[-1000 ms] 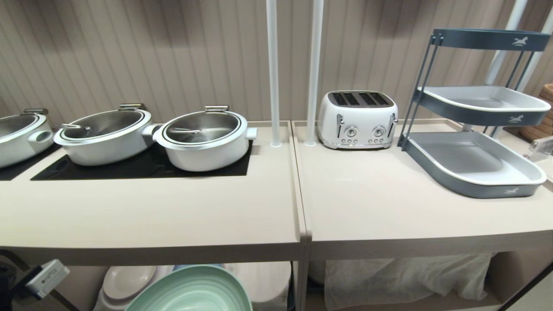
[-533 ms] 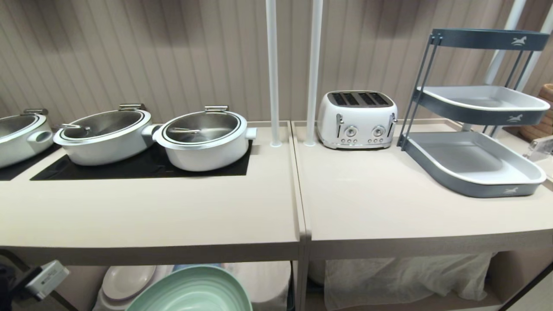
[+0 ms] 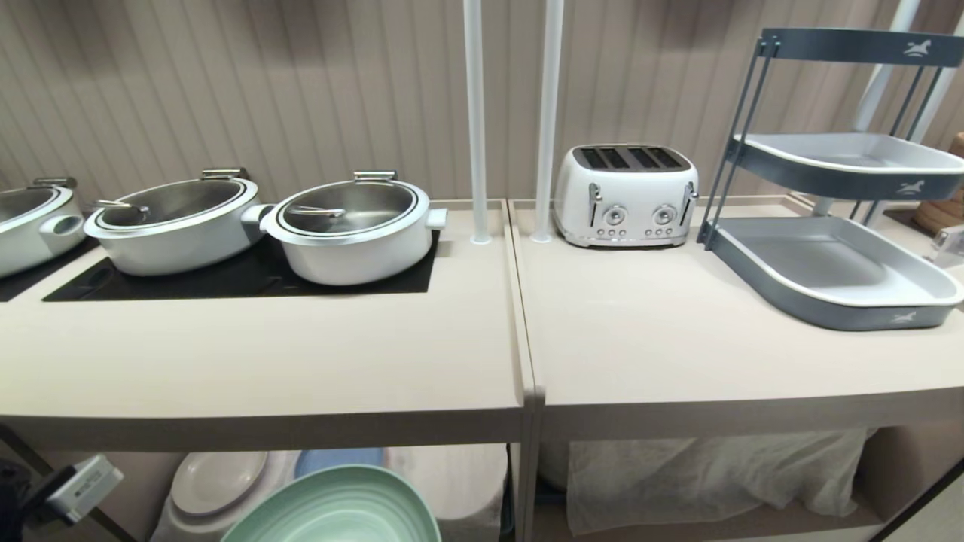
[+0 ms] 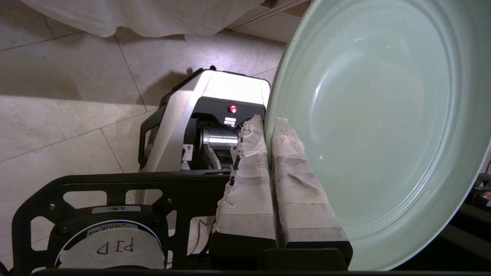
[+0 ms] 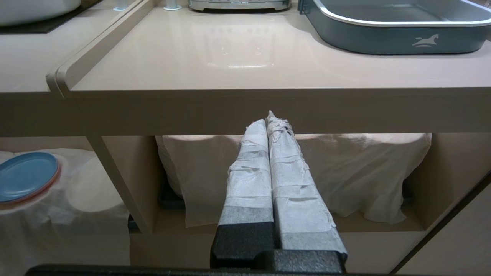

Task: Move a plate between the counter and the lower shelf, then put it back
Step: Put the plate in the cupboard

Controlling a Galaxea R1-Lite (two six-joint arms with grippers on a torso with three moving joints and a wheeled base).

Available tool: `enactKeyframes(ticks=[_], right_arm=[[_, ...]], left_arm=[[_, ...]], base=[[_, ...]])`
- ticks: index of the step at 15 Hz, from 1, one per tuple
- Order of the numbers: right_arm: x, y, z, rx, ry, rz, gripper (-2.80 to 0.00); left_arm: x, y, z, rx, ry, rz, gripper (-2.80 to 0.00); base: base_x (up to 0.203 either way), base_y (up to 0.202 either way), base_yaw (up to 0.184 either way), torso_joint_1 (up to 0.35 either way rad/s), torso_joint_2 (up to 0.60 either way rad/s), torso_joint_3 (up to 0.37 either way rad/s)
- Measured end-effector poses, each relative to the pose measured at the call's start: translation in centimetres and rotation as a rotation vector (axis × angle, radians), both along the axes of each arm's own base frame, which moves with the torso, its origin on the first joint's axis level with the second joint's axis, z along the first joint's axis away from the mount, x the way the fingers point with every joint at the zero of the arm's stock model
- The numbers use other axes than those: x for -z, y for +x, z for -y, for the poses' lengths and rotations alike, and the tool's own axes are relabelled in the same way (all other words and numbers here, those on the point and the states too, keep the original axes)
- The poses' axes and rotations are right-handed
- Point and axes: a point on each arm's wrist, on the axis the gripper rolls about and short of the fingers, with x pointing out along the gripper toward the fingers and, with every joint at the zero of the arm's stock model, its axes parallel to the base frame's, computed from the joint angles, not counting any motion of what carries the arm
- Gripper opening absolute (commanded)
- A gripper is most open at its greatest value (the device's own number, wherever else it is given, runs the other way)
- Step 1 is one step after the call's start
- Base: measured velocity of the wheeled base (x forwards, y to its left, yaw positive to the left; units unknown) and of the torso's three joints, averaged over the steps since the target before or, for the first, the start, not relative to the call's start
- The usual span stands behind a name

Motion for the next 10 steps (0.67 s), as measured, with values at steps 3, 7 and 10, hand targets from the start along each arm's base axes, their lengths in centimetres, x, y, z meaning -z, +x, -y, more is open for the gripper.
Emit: enactKeyframes(ticks=[3, 7, 10], right_arm=[[0.00, 0.00, 0.00, 0.000, 0.001, 0.000, -2.80], [0.00, 0.00, 0.00, 0.000, 0.002, 0.000, -2.80], [0.00, 0.00, 0.00, 0.000, 0.002, 0.000, -2.80]], left_arm=[[0.00, 0.00, 0.00, -0.001, -0.001, -0.001, -2.80], [-0.01, -0.04, -0.03, -0.005, -0.003, -0.001, -2.80], [-0.04, -0.10, -0.05, -0.007, -0.002, 0.004, -2.80]], base=[[0.000, 0.000, 0.000, -0.146, 0.31, 0.160], [0.000, 0.000, 0.000, -0.152, 0.33, 0.173], [0.000, 0.000, 0.000, -0.162, 0.35, 0.193]])
